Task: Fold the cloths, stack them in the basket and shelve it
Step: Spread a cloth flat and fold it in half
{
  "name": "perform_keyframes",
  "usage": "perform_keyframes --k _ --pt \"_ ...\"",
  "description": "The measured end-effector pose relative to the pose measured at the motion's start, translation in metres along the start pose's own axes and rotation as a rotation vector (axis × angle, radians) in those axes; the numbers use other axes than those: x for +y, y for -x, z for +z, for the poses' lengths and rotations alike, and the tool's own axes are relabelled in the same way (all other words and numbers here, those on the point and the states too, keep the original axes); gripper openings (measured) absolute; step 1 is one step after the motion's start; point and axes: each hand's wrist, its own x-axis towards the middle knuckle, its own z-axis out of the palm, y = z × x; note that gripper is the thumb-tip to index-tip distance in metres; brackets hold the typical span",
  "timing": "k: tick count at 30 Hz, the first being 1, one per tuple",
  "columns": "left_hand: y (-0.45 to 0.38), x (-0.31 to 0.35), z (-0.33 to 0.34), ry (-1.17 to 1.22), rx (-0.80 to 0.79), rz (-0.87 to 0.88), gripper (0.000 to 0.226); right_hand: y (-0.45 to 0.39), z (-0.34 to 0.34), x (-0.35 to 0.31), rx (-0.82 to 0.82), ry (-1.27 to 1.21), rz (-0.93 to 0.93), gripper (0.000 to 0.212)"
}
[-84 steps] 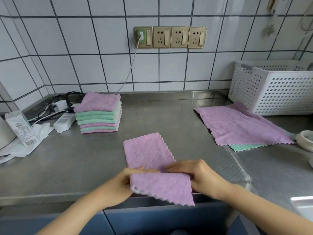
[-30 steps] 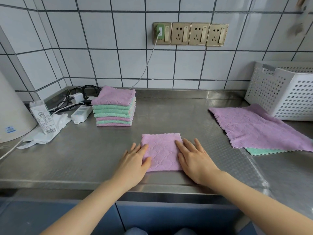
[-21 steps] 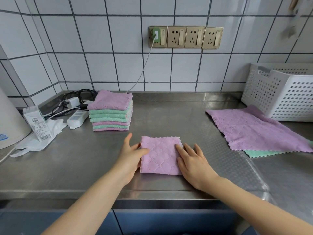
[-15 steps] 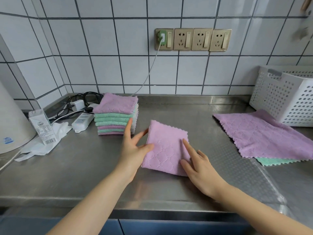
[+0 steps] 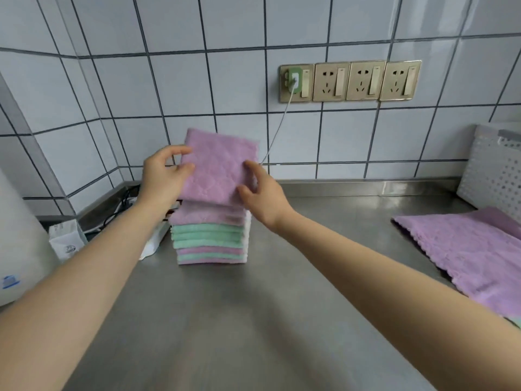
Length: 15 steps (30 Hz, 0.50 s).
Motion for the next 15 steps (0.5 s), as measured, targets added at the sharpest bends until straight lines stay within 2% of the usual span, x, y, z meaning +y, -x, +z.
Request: perform_keyframes --k 2,5,11,15 --pt "-0.005 -0.040 -0.002 -0.100 -0.114 -0.183 0.030 -0.008 0.020 0.011 -0.090 0.010 0.168 0.045" --pt "0.003 -0.076 -0.005 -0.012 -0.178 -0.352 0.026 -0.011 0.037 0.027 -0.130 -0.084 0.239 0.038" --pt "0.000 -0.078 -0.013 0.276 -0.134 -0.460 0.028 -0.021 0.037 0.025 -0.055 -0.298 0.277 0.032" --pt "0.000 -0.073 -0.015 0.390 -0.093 -0.486 0.023 -0.019 0.041 0.024 -0.061 -0.321 0.257 0.043"
